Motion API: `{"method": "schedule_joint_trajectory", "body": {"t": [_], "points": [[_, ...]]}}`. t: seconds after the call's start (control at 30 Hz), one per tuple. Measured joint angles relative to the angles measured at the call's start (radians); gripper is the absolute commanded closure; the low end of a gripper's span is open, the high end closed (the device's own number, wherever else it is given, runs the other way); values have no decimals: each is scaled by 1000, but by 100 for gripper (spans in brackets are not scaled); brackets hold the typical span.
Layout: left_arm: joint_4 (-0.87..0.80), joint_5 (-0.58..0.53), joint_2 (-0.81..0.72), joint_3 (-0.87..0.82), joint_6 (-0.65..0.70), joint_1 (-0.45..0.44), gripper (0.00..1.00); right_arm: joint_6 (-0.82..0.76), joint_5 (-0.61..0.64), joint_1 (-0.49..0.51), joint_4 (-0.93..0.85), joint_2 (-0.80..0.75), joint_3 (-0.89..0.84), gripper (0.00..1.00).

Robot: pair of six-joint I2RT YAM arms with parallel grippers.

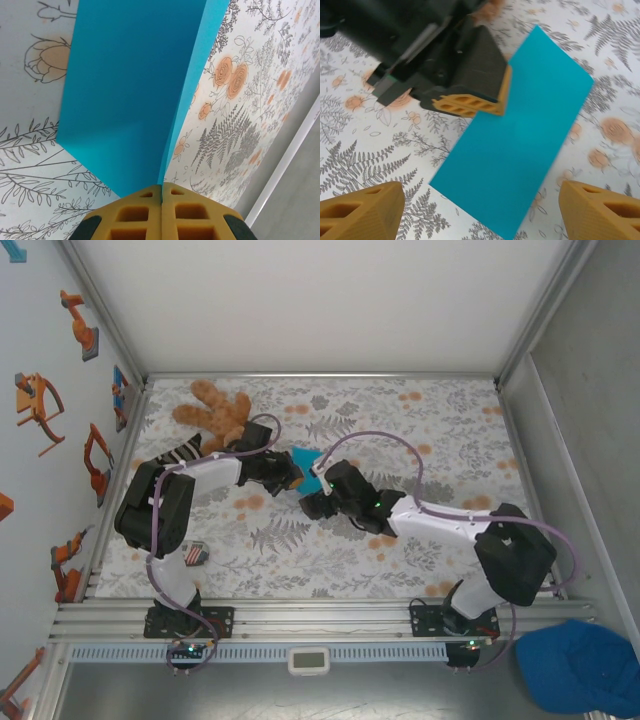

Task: Fold a paper plane with a square sheet of paper (pick it up from the middle)

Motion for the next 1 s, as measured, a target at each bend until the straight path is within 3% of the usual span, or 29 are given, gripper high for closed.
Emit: {"method": "schedule_joint_trajectory", "body": {"t": [0.17,0.4,0.67,1.0], "points": [[-19,-2,0,7,-2,0,100,-81,34,32,54,84,0,25],[-29,-2,0,9,-2,0,100,-144,97,53,133,147,-33,37],[-32,-1,2,11,-2,0,100,-184,180,53,175,146,-56,57],[-34,-1,2,14,-2,0,100,-191,175,53,188,146,-64,82]]}}
